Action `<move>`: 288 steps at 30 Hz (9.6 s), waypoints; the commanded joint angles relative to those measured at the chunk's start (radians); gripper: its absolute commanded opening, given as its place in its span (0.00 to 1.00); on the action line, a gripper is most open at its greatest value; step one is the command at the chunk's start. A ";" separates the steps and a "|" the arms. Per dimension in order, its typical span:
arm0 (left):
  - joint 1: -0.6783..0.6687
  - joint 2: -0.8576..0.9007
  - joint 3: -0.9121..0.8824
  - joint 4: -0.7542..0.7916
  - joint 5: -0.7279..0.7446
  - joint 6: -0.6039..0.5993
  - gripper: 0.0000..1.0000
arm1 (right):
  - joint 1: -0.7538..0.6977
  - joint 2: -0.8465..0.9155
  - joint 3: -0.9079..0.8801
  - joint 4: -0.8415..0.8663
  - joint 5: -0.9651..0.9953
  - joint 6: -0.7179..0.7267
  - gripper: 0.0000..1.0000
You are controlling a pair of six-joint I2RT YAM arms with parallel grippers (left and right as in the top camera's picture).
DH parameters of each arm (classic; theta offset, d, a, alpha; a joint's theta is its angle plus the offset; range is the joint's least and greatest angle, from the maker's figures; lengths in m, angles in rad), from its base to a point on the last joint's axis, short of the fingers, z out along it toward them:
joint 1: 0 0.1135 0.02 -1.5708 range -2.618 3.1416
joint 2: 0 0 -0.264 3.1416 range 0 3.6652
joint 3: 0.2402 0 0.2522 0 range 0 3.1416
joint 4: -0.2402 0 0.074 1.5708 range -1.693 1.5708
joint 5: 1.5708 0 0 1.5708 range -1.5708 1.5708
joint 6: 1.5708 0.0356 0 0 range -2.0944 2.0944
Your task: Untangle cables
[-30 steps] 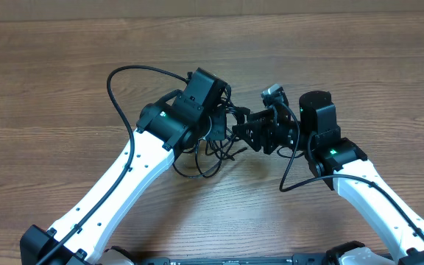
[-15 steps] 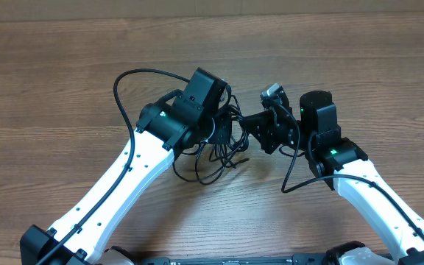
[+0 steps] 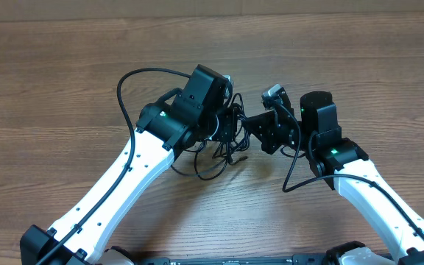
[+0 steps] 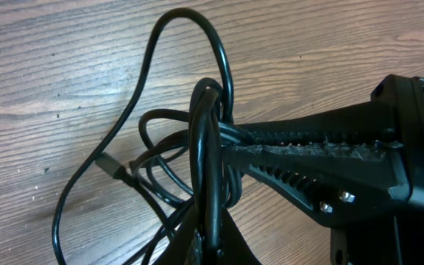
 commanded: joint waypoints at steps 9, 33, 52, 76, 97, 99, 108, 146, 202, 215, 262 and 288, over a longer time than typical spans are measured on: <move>0.003 -0.002 0.009 0.013 -0.028 0.019 0.04 | 0.004 -0.005 0.011 0.004 -0.124 0.127 0.04; 0.123 -0.002 0.009 -0.190 -0.505 -0.085 0.05 | 0.003 -0.196 0.011 0.167 -0.384 0.320 0.04; 0.192 -0.002 0.009 -0.208 -0.397 -0.067 0.04 | 0.003 -0.248 0.011 0.013 -0.163 0.298 0.34; 0.175 -0.002 0.009 -0.089 0.224 0.491 0.04 | 0.006 -0.021 0.011 -0.183 -0.112 -0.158 0.66; 0.085 -0.001 0.009 0.001 0.068 0.265 0.04 | 0.005 -0.021 0.011 -0.175 -0.122 -0.158 0.14; 0.085 -0.002 0.009 0.003 0.066 0.261 0.04 | 0.005 -0.021 0.011 -0.175 -0.122 -0.158 0.11; 0.087 -0.001 0.009 -0.060 -0.245 0.021 0.05 | 0.005 -0.021 0.011 -0.175 -0.123 -0.153 0.06; 0.085 -0.002 0.009 -0.134 -0.164 -0.254 0.34 | 0.005 -0.021 0.011 0.233 -0.176 0.330 0.04; 0.229 -0.013 0.008 -0.314 -0.430 0.261 0.84 | 0.004 -0.024 0.011 0.313 -0.248 0.371 0.04; 0.247 -0.013 0.008 -0.397 -0.800 0.015 0.59 | 0.003 -0.024 0.011 0.335 -0.314 0.371 0.04; 0.407 -0.045 0.109 -0.344 -0.425 0.459 1.00 | 0.003 -0.024 0.011 0.259 -0.227 0.338 0.04; 0.387 -0.017 0.108 -0.266 0.150 0.753 1.00 | 0.003 -0.024 0.011 0.409 -0.520 0.353 0.04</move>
